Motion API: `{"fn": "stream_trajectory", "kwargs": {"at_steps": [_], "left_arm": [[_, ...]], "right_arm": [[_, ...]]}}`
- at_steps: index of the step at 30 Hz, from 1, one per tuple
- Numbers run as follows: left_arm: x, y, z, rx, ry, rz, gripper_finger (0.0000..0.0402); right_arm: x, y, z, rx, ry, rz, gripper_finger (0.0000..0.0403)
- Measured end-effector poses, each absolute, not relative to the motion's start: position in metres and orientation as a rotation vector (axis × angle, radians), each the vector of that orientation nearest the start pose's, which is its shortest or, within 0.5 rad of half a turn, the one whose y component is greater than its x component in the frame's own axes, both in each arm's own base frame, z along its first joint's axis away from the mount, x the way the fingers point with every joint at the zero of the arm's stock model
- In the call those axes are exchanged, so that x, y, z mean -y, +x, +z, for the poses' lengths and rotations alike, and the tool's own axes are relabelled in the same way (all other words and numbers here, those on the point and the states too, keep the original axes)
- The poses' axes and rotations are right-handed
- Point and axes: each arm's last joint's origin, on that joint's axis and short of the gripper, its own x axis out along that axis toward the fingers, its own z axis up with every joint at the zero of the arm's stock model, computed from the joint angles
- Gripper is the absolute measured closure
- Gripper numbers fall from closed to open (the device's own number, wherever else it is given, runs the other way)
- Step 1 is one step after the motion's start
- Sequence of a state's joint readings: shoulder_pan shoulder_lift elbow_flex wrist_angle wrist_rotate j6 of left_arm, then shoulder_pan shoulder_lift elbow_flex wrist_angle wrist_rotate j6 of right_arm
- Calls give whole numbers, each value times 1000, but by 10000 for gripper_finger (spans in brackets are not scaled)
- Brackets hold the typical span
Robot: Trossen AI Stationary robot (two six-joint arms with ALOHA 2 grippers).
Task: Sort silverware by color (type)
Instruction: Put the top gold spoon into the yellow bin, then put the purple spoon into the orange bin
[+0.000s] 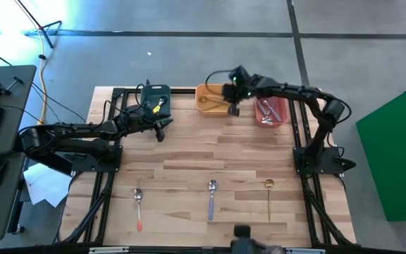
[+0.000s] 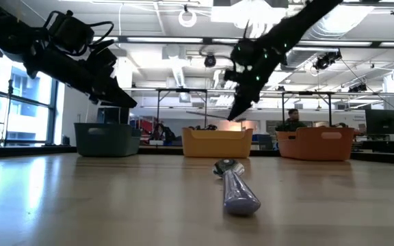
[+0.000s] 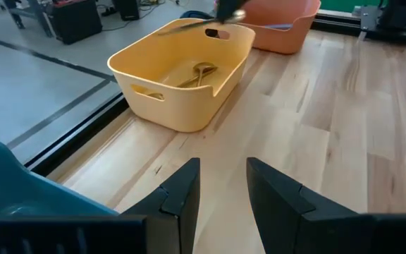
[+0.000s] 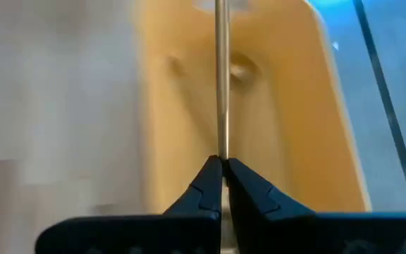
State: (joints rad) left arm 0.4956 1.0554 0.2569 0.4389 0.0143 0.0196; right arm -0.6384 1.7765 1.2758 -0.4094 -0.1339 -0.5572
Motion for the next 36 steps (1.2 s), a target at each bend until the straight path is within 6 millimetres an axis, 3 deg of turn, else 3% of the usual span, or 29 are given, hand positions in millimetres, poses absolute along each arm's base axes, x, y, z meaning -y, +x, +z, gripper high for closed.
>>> {"fn": "stream_trajectory", "kwargs": {"at_steps": [3, 7, 20, 24, 30, 33, 36], "left_arm": [[-90, 172, 166, -354, -79, 465, 296], [-89, 173, 166, -354, -80, 454, 296], [-85, 175, 166, -353, -81, 434, 296], [-85, 175, 165, -363, -65, 431, 296], [-85, 174, 163, -385, -54, 427, 296], [-85, 174, 163, -388, -54, 427, 296], [-85, 174, 163, -387, -52, 426, 296]], "right_arm": [[243, 299, 210, -922, -132, -246, 402], [257, 299, 197, -874, -69, -251, 402], [265, 303, 171, -893, 68, -288, 401], [265, 303, 170, -888, 100, -305, 386], [260, 307, 174, -880, 113, -319, 322], [252, 306, 190, -886, 84, -369, 300], [236, 300, 215, -916, 58, -394, 307]]}}
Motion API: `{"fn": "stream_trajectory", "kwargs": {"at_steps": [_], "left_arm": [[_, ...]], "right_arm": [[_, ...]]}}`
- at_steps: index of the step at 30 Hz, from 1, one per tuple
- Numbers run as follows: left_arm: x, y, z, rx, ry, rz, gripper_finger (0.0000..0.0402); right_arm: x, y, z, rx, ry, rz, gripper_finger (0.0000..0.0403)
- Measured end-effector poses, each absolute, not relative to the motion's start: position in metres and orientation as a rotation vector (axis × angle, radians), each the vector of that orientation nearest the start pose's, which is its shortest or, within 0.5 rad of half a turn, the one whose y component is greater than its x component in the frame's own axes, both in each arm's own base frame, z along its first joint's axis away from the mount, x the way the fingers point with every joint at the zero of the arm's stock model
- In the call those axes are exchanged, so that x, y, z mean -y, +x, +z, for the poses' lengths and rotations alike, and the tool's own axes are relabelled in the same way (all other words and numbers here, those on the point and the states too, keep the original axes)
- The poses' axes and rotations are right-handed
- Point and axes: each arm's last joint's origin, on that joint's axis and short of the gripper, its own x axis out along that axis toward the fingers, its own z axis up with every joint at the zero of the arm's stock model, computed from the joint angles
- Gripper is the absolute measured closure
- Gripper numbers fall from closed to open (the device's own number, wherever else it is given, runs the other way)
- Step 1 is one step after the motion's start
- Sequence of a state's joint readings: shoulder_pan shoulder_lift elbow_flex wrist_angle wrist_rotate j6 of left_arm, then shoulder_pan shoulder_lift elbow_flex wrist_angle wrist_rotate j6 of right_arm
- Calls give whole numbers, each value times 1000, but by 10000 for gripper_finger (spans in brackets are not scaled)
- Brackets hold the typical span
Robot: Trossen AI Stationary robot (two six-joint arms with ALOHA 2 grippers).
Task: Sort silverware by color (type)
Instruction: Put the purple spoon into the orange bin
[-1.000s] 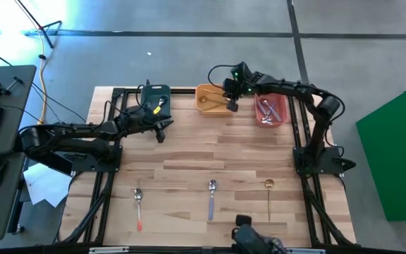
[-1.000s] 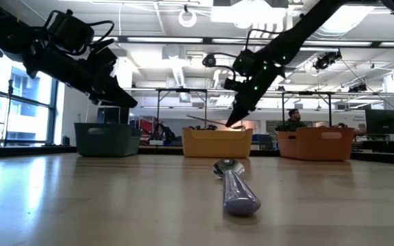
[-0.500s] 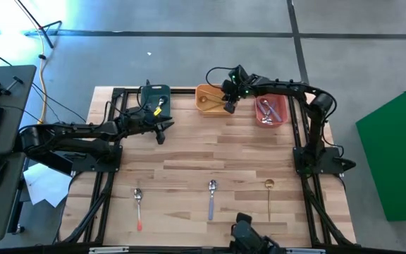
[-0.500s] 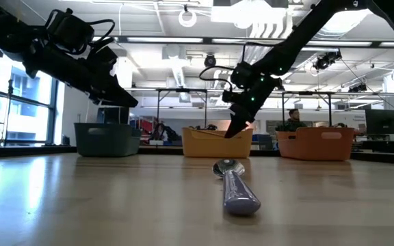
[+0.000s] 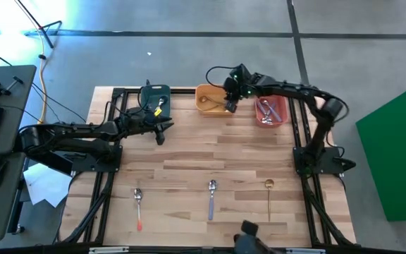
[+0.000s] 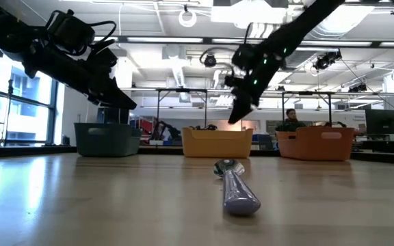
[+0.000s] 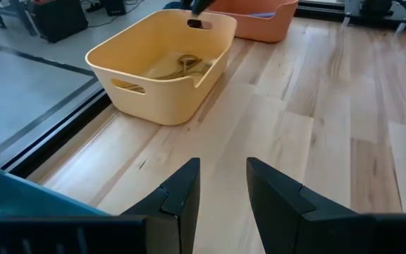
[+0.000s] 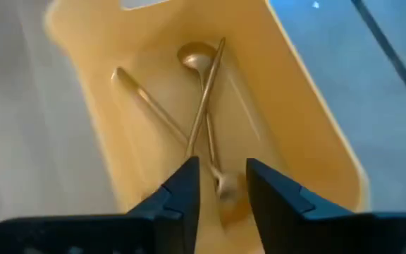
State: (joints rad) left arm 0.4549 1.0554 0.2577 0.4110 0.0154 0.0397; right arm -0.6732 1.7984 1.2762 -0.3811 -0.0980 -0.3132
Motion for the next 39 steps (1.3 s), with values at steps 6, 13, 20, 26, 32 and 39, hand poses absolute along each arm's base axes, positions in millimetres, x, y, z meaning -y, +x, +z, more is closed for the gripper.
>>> {"fn": "stream_trajectory", "kwargs": {"at_steps": [6, 13, 20, 26, 32, 39], "left_arm": [[-82, 175, 163, -398, -20, 407, 296], [-68, 180, 161, -420, -9, 324, 296], [-56, 184, 160, -424, -6, 261, 296], [-46, 187, 160, -423, 0, 209, 296], [-35, 189, 160, -424, 12, 152, 296], [-29, 190, 161, -420, 22, 123, 296]], "right_arm": [[176, 291, 261, -957, 83, -395, 392], [90, 267, 231, -1018, 251, -331, 390], [5, 224, 182, -1094, 417, -406, 397], [-54, 204, 168, -1071, 488, -384, 396], [-94, 220, 170, -831, 440, -191, 376], [-90, 266, 159, -607, 380, -46, 286]]}}
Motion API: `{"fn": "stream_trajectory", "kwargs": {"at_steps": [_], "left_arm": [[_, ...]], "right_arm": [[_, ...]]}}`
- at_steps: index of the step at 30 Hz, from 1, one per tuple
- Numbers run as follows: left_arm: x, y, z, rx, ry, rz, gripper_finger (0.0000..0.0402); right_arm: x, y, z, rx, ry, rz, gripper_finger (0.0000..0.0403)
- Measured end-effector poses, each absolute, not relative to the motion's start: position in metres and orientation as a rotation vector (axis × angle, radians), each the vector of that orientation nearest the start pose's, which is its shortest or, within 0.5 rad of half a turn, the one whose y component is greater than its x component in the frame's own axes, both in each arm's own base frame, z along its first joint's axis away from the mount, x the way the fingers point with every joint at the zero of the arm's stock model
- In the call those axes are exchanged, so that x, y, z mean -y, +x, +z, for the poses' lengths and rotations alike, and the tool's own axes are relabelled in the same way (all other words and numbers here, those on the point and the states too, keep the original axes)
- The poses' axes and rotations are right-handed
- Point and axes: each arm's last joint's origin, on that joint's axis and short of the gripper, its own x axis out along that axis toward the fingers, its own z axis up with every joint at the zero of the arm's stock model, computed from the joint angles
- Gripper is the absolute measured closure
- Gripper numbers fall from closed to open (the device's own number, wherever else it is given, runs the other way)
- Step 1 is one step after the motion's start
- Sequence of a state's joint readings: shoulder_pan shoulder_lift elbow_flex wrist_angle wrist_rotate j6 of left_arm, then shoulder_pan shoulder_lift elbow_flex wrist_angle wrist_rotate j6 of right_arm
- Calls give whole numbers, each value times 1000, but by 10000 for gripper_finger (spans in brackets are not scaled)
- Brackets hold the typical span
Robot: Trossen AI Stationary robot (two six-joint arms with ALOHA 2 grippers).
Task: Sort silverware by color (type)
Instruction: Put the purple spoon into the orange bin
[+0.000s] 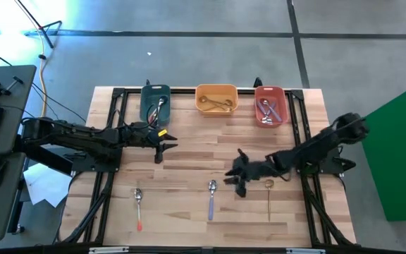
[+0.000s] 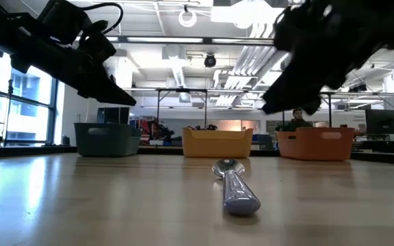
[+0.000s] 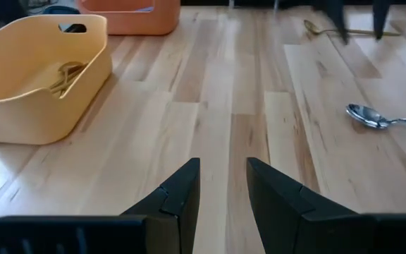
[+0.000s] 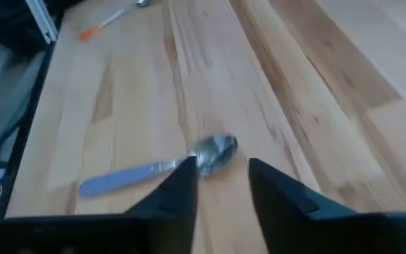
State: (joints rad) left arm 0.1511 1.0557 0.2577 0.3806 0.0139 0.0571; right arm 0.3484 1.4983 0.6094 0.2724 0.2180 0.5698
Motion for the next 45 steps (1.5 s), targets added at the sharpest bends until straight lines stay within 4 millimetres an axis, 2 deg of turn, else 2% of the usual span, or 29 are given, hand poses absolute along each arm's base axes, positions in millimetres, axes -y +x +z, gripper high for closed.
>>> {"fn": "stream_trajectory", "kwargs": {"at_steps": [4, 7, 12, 16, 23, 31, 38, 45], "left_arm": [[-28, 190, 161, -420, 38, 116, 296], [-28, 190, 161, -420, 39, 119, 296], [-28, 191, 161, -415, 42, 119, 296], [-28, 191, 161, -415, 42, 119, 296], [-28, 191, 161, -415, 42, 119, 296], [-28, 191, 161, -416, 49, 117, 296], [-28, 191, 161, -417, 49, 117, 296], [-28, 190, 161, -419, 49, 117, 296]], "right_arm": [[-66, 280, 136, -679, 430, -56, 237], [-51, 289, 121, -703, 480, -33, 215], [-44, 305, 102, -719, 512, 54, 215], [-48, 324, 98, -723, 504, 114, 229], [-51, 338, 98, -779, 489, 151, 277], [-51, 337, 96, -827, 466, 176, 390], [-52, 337, 100, -821, 440, 198, 400], [-49, 327, 132, -795, 351, 119, 403]]}}
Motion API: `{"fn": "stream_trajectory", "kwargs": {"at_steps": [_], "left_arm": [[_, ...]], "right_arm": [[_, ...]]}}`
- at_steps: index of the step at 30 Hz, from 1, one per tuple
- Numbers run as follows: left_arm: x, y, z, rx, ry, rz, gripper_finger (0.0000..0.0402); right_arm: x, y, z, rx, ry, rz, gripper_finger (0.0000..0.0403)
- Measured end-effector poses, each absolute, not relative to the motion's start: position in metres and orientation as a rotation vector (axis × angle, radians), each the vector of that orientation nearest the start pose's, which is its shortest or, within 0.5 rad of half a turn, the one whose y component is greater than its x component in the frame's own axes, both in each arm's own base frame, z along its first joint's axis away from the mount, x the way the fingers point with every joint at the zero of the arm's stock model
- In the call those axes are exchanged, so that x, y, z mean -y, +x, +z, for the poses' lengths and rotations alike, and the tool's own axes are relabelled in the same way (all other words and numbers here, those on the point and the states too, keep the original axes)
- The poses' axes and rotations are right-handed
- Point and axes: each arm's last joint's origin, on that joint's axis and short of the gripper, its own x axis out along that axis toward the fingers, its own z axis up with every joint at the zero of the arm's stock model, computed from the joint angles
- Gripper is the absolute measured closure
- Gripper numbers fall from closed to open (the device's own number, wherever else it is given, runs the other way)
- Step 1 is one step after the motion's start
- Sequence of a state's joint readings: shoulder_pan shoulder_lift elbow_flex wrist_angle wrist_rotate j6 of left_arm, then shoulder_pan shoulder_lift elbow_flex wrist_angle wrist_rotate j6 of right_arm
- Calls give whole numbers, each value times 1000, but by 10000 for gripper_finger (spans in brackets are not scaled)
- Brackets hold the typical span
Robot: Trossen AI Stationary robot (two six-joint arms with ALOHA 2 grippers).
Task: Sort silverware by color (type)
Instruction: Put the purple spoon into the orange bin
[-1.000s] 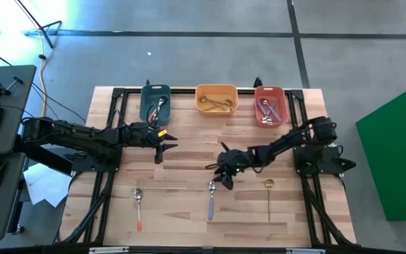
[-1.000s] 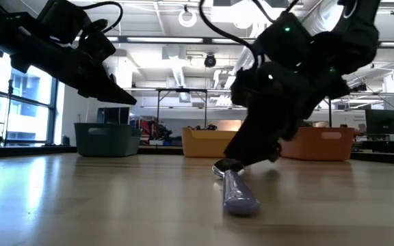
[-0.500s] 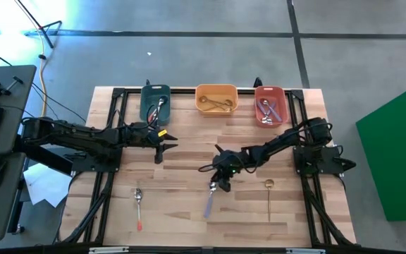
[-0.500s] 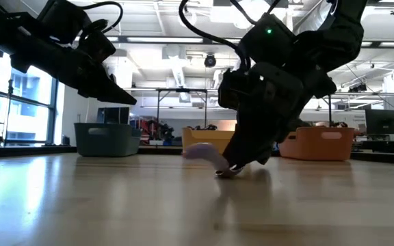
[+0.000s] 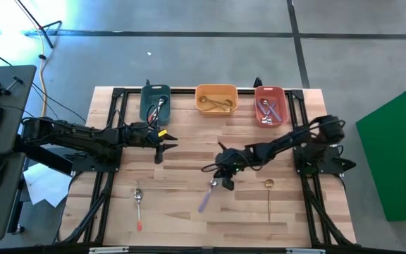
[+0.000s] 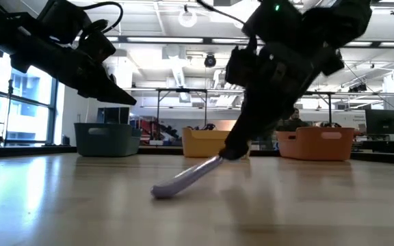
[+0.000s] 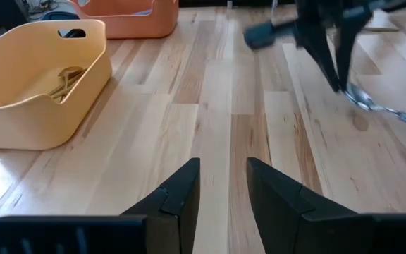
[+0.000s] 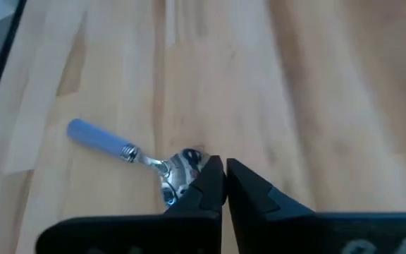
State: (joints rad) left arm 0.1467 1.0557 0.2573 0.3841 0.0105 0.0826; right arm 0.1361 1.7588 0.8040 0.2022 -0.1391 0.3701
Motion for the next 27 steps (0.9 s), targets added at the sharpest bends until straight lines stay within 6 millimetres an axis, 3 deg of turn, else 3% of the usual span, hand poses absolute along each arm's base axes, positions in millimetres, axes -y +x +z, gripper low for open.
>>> {"fn": "stream_trajectory", "kwargs": {"at_steps": [7, 13, 21, 27], "left_arm": [[-28, 190, 161, -419, 49, 117, 296], [-28, 190, 161, -418, 49, 117, 296], [-27, 190, 161, -418, 49, 114, 296], [-27, 190, 161, -418, 49, 113, 296]], "right_arm": [[-52, 303, 171, -789, 254, -17, 403], [-52, 281, 193, -798, 174, -169, 403], [-42, 257, 211, -804, 97, -384, 402], [-33, 246, 209, -869, 98, -495, 402]]}}
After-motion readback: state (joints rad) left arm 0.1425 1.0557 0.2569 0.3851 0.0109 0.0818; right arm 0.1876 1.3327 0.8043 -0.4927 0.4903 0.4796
